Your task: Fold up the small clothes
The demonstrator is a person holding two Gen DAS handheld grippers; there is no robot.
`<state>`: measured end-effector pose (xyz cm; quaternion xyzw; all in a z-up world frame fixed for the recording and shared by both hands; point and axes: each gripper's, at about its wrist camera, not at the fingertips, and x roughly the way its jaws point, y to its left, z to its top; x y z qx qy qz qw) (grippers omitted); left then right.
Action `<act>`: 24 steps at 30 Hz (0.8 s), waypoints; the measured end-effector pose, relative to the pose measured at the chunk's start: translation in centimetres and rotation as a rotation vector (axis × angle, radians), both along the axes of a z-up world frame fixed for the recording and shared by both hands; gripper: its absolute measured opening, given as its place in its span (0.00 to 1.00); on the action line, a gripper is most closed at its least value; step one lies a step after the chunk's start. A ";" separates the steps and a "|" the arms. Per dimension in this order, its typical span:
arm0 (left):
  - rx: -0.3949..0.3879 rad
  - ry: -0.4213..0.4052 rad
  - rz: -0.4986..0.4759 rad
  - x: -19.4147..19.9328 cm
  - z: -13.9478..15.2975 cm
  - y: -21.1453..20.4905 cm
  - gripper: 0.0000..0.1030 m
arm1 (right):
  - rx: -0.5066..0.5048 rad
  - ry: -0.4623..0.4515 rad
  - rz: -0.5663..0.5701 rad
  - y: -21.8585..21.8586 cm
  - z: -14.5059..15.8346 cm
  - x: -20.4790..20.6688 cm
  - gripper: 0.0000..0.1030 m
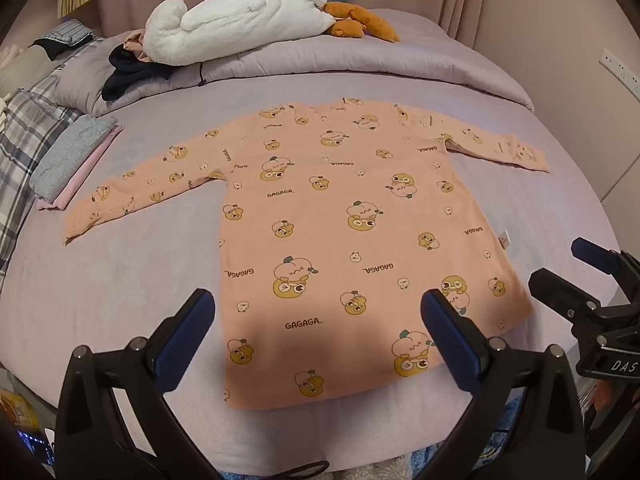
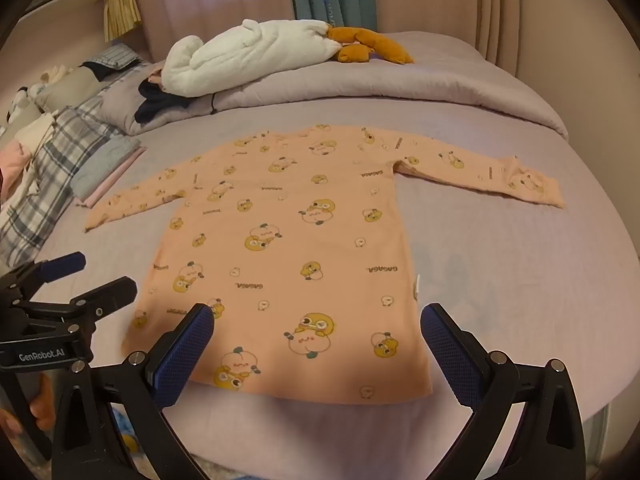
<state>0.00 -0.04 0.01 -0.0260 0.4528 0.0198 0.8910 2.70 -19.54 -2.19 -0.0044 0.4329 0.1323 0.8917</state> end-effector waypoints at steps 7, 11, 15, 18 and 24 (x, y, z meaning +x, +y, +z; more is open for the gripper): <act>-0.009 0.004 -0.001 0.0 0.0 0.1 1.00 | 0.000 0.001 -0.001 0.0 0.0 0.0 0.99; -0.008 0.004 0.001 0.0 0.0 0.1 1.00 | -0.001 0.000 -0.001 0.1 0.0 0.0 0.99; -0.007 0.004 0.002 0.0 0.0 0.1 1.00 | -0.001 0.000 -0.001 0.0 0.0 0.0 0.99; -0.006 0.006 0.003 0.1 -0.2 -0.1 1.00 | 0.000 0.001 0.000 0.0 0.0 0.0 0.99; -0.007 0.007 0.000 -0.1 -0.3 -0.2 1.00 | 0.003 0.001 -0.002 0.0 0.0 -0.1 0.99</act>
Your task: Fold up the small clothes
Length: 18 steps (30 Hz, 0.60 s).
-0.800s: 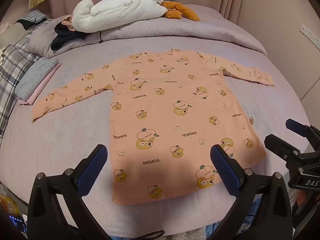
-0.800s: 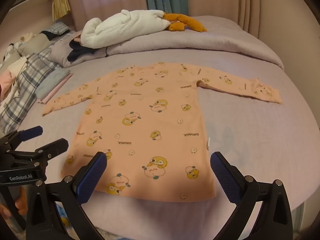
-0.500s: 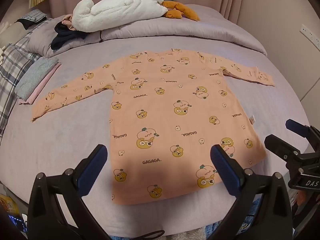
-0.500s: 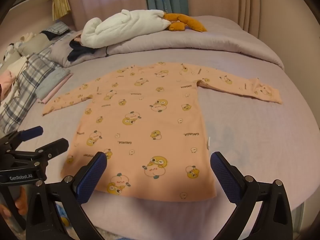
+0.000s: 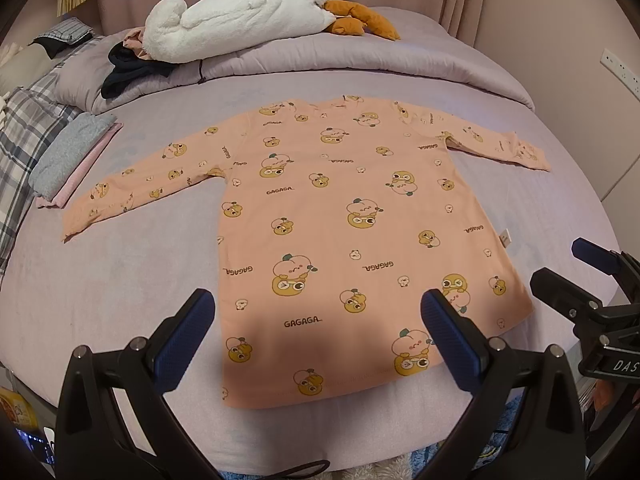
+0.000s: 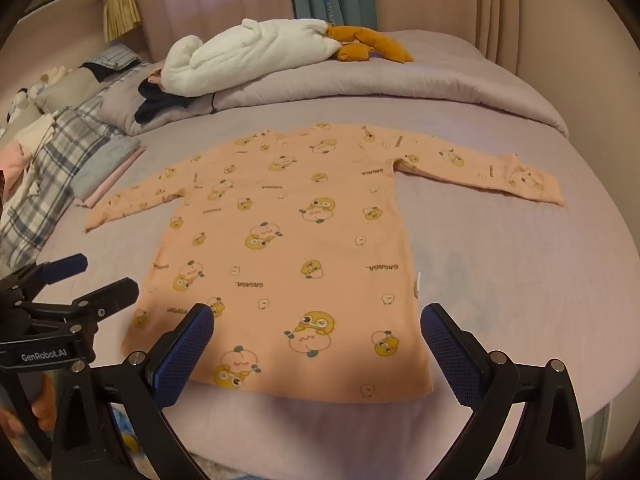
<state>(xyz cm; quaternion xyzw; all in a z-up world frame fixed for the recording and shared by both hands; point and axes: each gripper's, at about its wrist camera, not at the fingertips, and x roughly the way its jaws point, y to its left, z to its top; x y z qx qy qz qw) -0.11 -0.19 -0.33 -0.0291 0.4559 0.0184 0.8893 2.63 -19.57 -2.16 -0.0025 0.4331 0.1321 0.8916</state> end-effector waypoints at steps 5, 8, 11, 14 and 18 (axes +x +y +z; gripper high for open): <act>0.001 0.003 -0.002 0.1 0.0 0.0 1.00 | 0.003 0.001 -0.001 -0.1 -0.2 -0.1 0.99; 0.000 0.007 -0.003 0.2 0.0 -0.1 1.00 | 0.005 0.004 -0.004 -0.2 -0.3 0.0 0.99; -0.015 0.013 -0.007 0.4 -0.2 -0.1 1.00 | 0.010 0.007 -0.008 -0.4 -0.4 0.0 0.99; -0.087 0.031 -0.023 0.8 -0.5 0.3 1.00 | 0.019 0.010 -0.010 -0.7 -0.5 0.2 0.99; -0.319 0.065 -0.056 1.9 -1.7 1.6 1.00 | 0.118 0.039 -0.020 -2.6 -1.7 1.3 0.99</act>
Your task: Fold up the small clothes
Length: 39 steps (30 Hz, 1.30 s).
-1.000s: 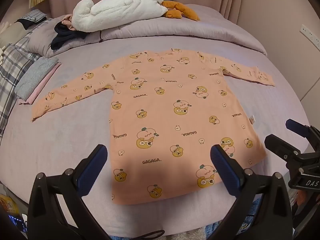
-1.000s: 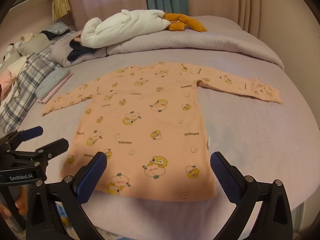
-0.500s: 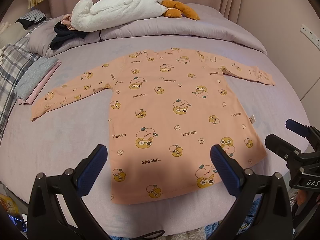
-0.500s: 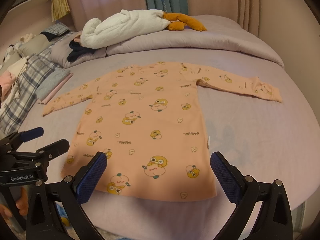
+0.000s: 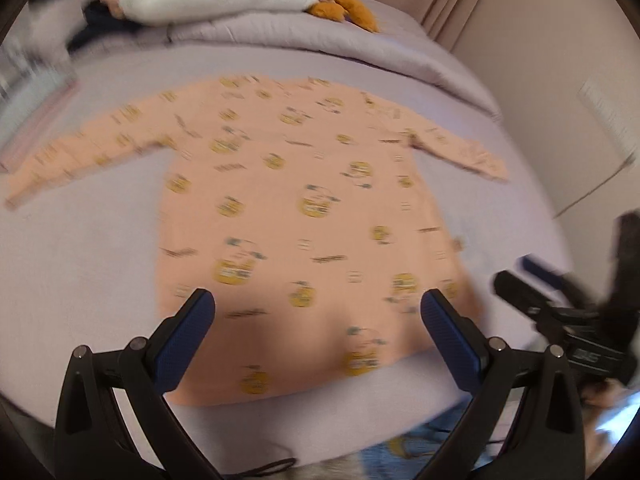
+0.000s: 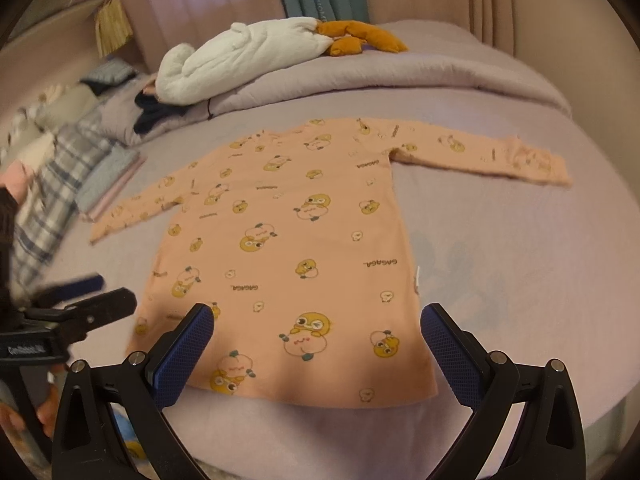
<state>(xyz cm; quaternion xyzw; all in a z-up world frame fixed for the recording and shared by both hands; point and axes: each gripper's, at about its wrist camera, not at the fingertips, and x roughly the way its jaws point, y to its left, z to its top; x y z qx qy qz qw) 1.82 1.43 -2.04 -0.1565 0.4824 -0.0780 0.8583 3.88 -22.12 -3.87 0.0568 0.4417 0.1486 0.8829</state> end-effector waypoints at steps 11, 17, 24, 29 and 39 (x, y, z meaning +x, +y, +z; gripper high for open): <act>-0.172 0.074 0.079 4.9 -3.2 3.2 1.00 | 0.369 0.124 -0.337 -13.3 -5.7 5.2 0.99; -0.165 0.090 0.130 7.0 -3.6 5.8 1.00 | 0.370 0.100 -0.506 -18.9 -7.2 10.2 0.99; -0.123 0.116 0.176 9.3 -4.1 7.8 1.00 | 0.596 0.046 -0.661 -24.1 -9.4 15.3 0.99; -0.101 0.126 0.188 10.1 -4.5 8.5 1.00 | 0.708 0.005 -0.744 -25.9 -9.7 17.5 0.99; -0.094 0.164 0.197 11.2 -5.6 9.1 1.00 | 0.614 0.012 -0.808 -26.2 -9.6 19.8 0.43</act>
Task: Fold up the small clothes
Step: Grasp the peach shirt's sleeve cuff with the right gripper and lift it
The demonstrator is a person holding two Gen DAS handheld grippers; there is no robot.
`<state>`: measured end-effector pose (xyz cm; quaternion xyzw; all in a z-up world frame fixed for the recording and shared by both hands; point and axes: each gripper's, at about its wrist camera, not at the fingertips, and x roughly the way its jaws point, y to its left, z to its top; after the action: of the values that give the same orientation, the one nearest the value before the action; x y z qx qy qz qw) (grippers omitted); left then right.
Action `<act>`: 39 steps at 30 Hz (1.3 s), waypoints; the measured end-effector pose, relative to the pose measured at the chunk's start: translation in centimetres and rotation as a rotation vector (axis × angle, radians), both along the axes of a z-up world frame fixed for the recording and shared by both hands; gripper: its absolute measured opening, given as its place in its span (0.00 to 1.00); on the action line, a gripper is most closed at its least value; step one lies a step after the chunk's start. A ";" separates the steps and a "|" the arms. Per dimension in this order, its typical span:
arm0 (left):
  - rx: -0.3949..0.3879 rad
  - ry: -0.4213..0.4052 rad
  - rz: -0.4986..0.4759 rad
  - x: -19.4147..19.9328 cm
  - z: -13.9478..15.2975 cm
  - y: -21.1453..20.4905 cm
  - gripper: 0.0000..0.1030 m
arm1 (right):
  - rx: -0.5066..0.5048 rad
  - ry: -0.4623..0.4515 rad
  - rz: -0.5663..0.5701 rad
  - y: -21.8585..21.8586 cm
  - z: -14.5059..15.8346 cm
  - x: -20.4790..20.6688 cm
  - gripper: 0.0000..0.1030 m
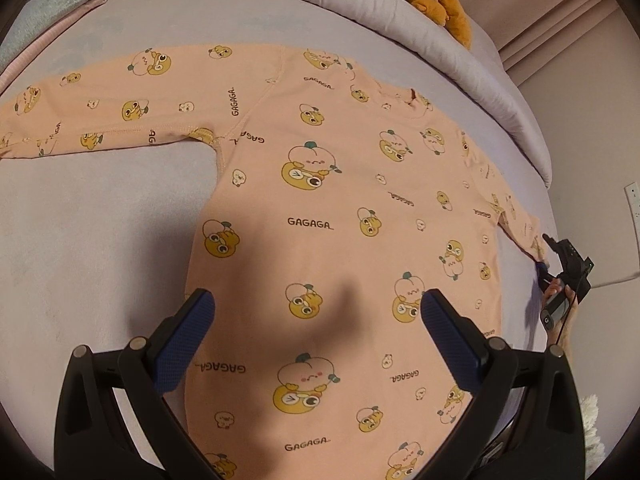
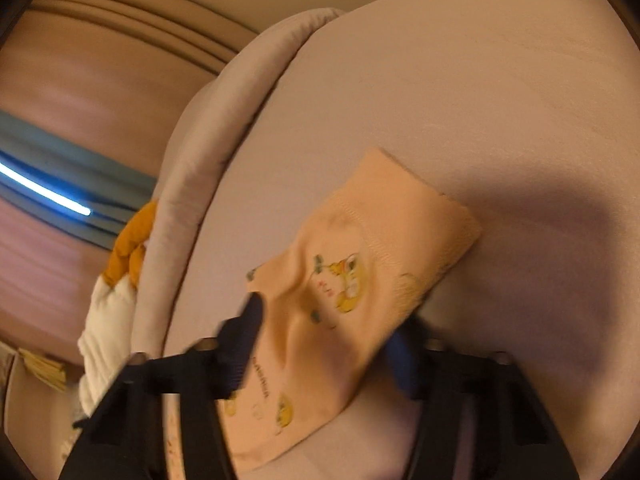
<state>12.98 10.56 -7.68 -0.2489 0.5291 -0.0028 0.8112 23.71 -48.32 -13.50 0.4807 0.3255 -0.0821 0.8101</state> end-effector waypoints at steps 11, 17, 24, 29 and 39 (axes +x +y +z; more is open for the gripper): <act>-0.009 -0.007 0.026 -1.3 0.0 1.6 1.00 | -0.222 -0.060 0.106 2.3 6.9 -0.1 0.04; -0.018 -0.035 0.046 -3.3 0.6 3.1 1.00 | -0.452 -0.184 0.343 13.5 15.8 1.4 0.04; -0.043 -0.055 0.102 -6.4 0.9 6.0 1.00 | -0.704 -0.259 0.623 30.6 19.8 2.7 0.04; -0.044 -0.054 0.143 -8.2 0.3 8.0 1.00 | -0.864 -0.237 0.807 40.4 16.6 2.1 0.04; -0.062 -0.046 0.212 -9.9 -0.6 11.0 1.00 | -1.266 -0.140 1.083 54.0 6.0 -1.3 0.04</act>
<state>3.11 21.59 -8.23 -0.3284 0.4806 0.0608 0.8109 22.36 5.67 -7.54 -0.2843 0.3529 0.1811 0.8728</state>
